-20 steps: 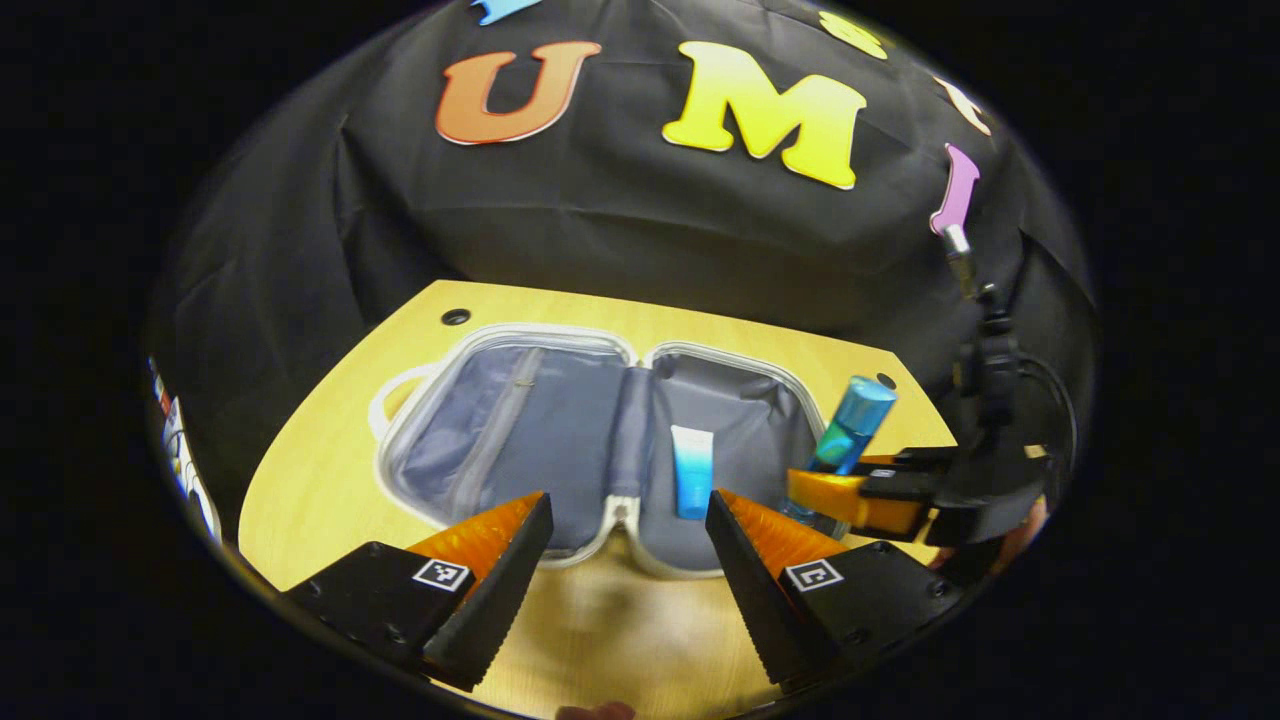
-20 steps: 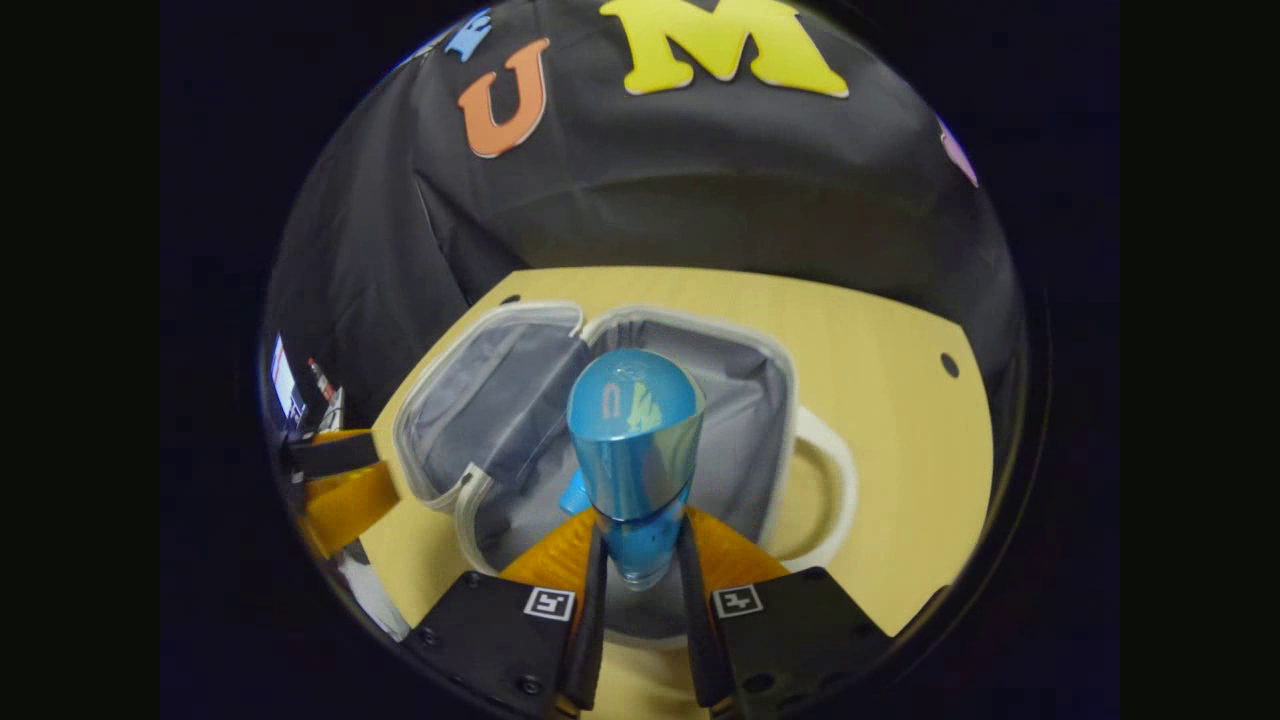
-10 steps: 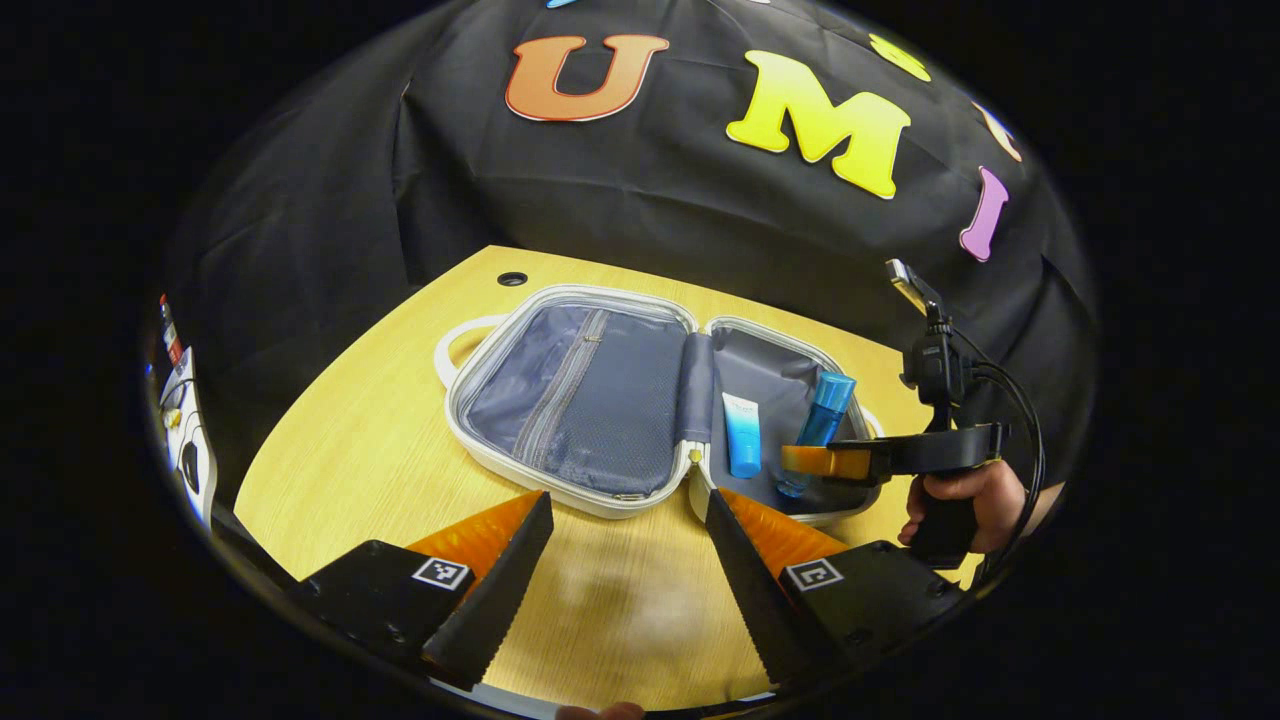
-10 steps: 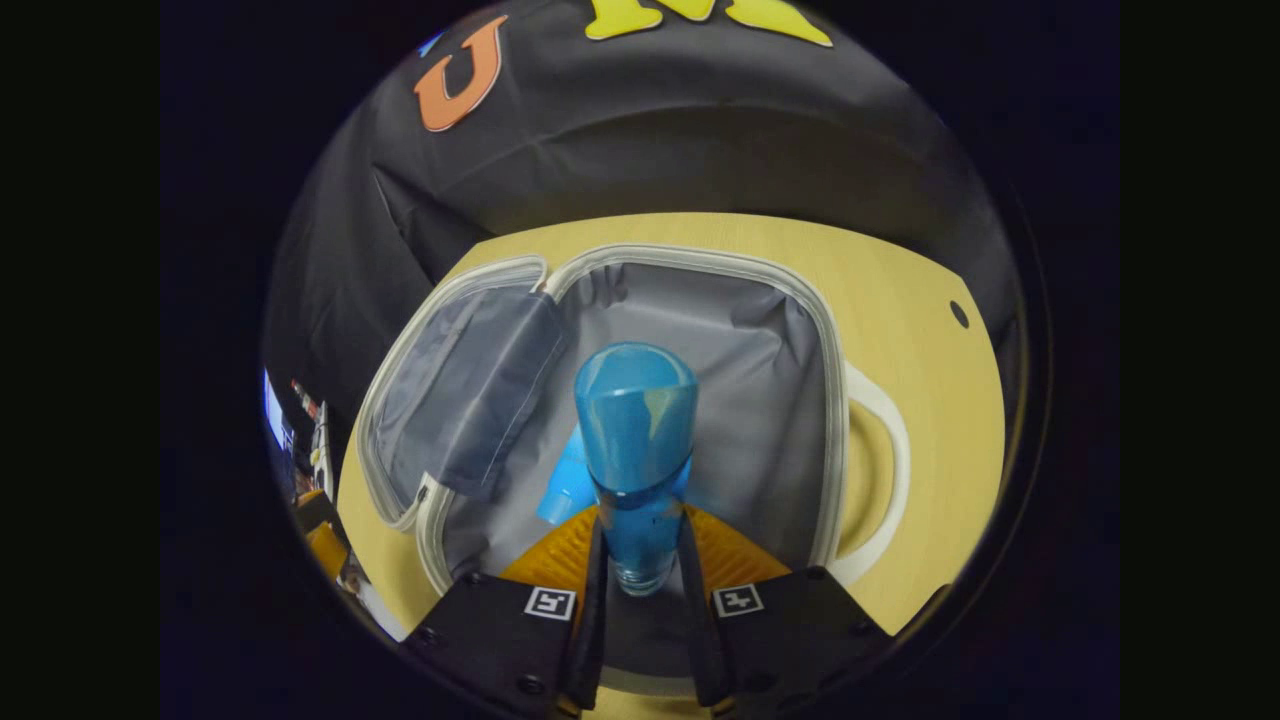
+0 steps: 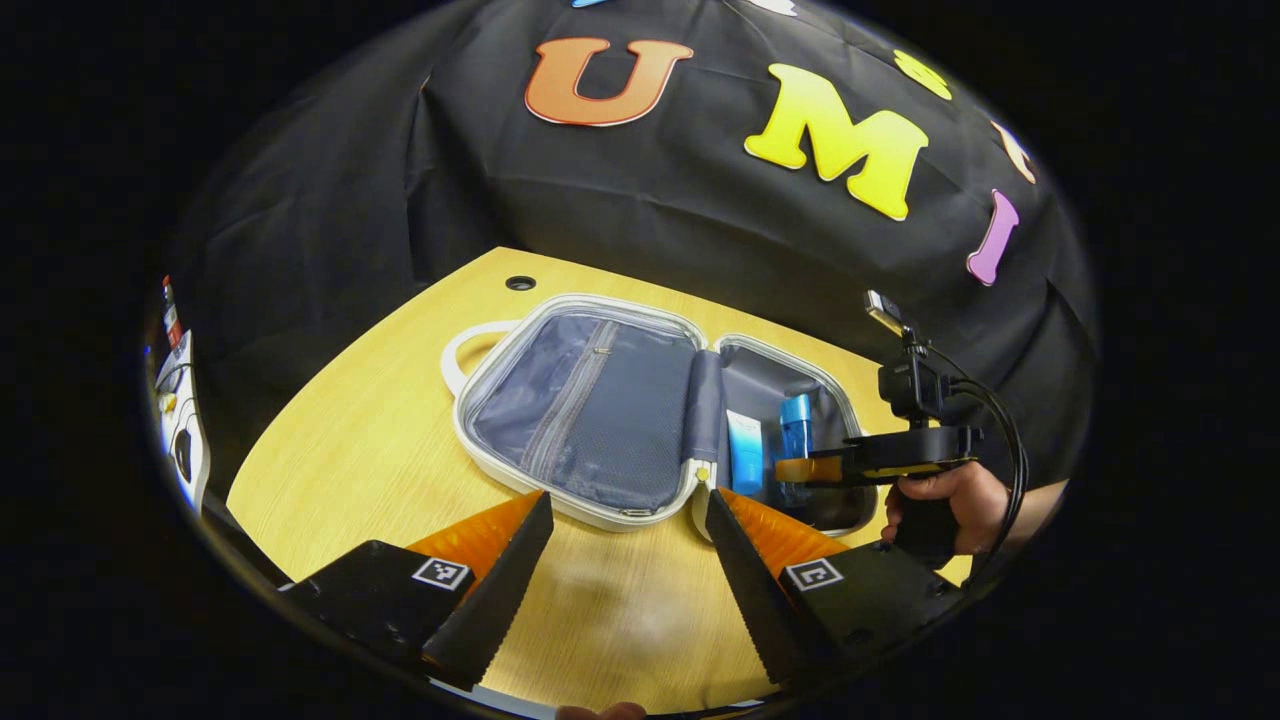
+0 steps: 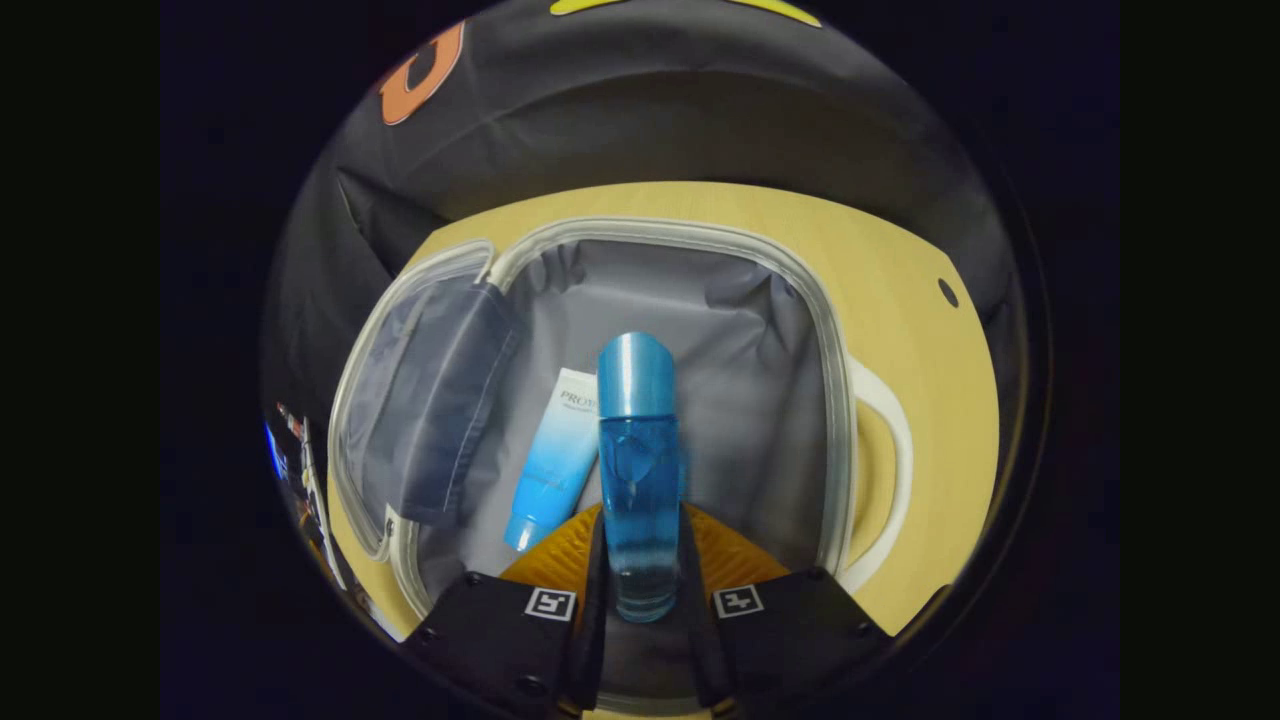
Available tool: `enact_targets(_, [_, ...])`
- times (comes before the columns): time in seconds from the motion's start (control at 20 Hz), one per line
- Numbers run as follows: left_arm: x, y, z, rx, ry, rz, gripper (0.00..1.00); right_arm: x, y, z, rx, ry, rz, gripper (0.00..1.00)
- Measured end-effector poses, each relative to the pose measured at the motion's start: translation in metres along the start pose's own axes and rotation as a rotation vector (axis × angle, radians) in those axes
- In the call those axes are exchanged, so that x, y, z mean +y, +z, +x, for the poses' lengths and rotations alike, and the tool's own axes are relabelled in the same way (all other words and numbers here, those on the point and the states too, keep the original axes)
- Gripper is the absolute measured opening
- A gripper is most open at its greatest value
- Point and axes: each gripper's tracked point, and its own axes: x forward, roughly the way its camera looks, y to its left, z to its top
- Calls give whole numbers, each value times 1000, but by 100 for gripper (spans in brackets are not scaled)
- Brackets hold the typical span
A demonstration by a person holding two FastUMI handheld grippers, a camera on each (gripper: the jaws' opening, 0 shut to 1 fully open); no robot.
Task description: First open the suitcase, pack the skin care products into it, and then close the suitcase.
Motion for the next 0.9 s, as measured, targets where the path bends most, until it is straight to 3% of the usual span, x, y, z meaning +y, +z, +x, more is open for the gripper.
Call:
enact_targets(0.15, [7, 5, -1, -9, 5, -16, 98, 0, 0, 0, 1, -24, -37, 29])
enact_targets(0.2, [11, 8, 0, -14, 8, -21, 98, 0, 1, 1, -1, -29, -42, 33])
enact_targets(0.65, [50, 36, -5, -68, 62, -71, 99, 1, -2, 1, 6, -56, -89, 35])
enact_targets(0.9, [68, 52, -7, -128, 72, -72, 99, 4, -4, -9, 3, -26, -84, 40])
